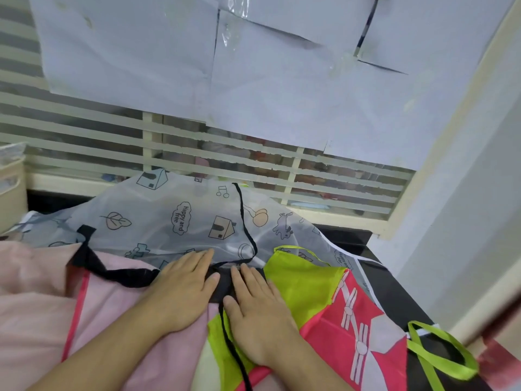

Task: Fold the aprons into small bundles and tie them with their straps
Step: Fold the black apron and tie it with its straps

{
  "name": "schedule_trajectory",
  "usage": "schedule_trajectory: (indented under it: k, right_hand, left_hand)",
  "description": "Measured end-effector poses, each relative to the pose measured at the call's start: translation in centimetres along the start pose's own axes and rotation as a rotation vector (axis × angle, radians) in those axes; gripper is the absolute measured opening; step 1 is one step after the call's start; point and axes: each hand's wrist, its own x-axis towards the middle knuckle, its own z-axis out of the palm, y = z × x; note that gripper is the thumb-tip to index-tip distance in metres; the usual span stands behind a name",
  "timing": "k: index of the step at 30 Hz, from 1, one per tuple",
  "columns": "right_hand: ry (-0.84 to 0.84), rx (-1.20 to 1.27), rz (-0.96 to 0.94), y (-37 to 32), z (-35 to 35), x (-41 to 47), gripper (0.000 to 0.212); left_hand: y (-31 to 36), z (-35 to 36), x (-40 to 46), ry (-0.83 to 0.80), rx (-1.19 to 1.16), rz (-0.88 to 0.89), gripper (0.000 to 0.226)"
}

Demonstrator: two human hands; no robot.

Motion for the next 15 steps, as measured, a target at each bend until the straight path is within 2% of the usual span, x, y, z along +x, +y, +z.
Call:
schedule_trajectory:
  k: [3, 8, 11, 13, 15]
  right_hand:
    - [-0.034, 0.068, 0.046, 1.0, -0.7, -0.7, 0.07]
    - [0.105, 0.231, 0.098, 1.0, -0.9, -1.4, 0.064]
    - [0.201, 0.249, 0.12, 0.8, -1.2, 0.4, 0.046]
    - [0.162, 0.182, 0.118, 1.0, -2.1, 2.3, 0.035]
    - [0.035, 0.105, 0.104, 1.3, -3.5, 3.9, 0.033]
  left_hand:
    - [0.4, -0.1, -0.3, 0.033, -0.052, -0.034, 0.074]
    - [0.1, 0.1, -0.1, 0.087, -0.066, -0.053, 0.069]
    - [-0.1, -0.1, 0.5, 0.108, -0.174, -0.084, 0.036]
    - [-0.2, -0.2, 0.6, 0.114, -0.171, -0.078, 0.03]
    - [-0.3, -0.4, 0.5, 0.112, -0.194, -0.08, 0.028]
